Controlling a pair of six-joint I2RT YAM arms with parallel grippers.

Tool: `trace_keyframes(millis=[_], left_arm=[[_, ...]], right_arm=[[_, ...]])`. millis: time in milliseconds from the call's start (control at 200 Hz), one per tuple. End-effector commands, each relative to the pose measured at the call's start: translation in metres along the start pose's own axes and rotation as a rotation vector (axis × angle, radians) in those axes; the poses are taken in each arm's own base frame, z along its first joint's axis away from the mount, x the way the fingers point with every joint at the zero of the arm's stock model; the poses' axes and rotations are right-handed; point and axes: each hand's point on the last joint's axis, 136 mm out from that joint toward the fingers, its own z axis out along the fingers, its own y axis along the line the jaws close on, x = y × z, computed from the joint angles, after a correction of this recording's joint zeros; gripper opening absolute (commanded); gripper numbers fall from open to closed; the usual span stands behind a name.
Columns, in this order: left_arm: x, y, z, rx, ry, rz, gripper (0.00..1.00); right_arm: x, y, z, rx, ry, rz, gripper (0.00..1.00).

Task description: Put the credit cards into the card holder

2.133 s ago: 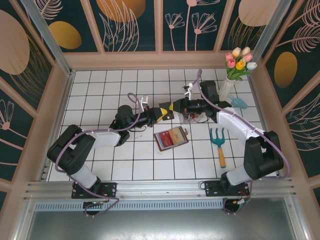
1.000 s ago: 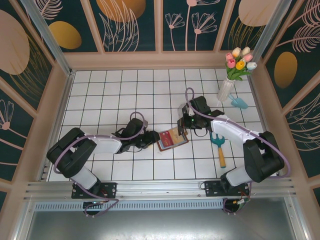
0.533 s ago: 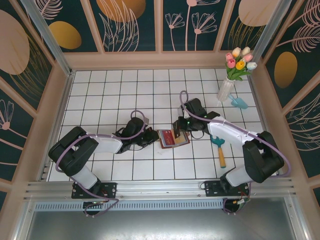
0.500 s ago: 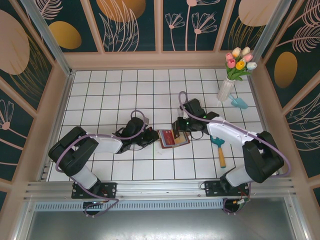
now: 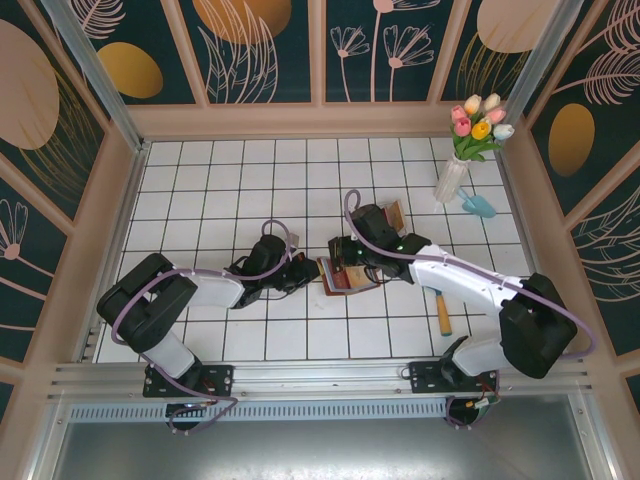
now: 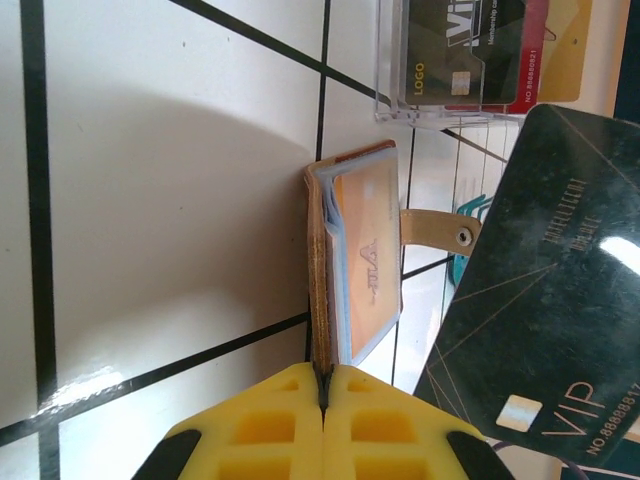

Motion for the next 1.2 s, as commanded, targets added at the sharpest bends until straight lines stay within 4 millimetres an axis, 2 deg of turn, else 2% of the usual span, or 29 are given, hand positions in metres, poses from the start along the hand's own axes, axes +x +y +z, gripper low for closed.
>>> trace_keyframes(millis=[0,295,505,631,1001,1056,1191], left_arm=[[0.000,-0.011,-0.002,0.047,-0.002,0.007,0.00],[0.000,-0.011,-0.002,0.048,-0.002,0.004,0.00],[0.001,-0.009,-0.001,0.043,0.002,0.003,0.00],[0.001,-0.009,-0.001,0.042,0.003,0.000,0.00],[0.000,-0.011,-0.001,0.049,0.000,0.001,0.00],[0.000,-0.011,-0.001,0.049,0.002,0.001,0.00],[0.000,-0.011,-0.002,0.049,0.000,0.001,0.00]], right_arm=[[-0.014,0.017,-0.002,-0.023,-0.055,0.012,0.00],[-0.009,0.007,0.009,0.092,-0.052,-0.024,0.00],[-0.010,0.011,0.007,0.081,-0.047,-0.045,0.00],[-0.005,0.003,0.015,0.126,-0.022,-0.052,0.00],[0.000,-0.001,0.020,0.166,0.012,-0.080,0.00],[0.001,0.000,0.021,0.163,0.017,-0.078,0.00],[-0.010,0.011,0.010,0.119,-0.031,-0.070,0.00]])
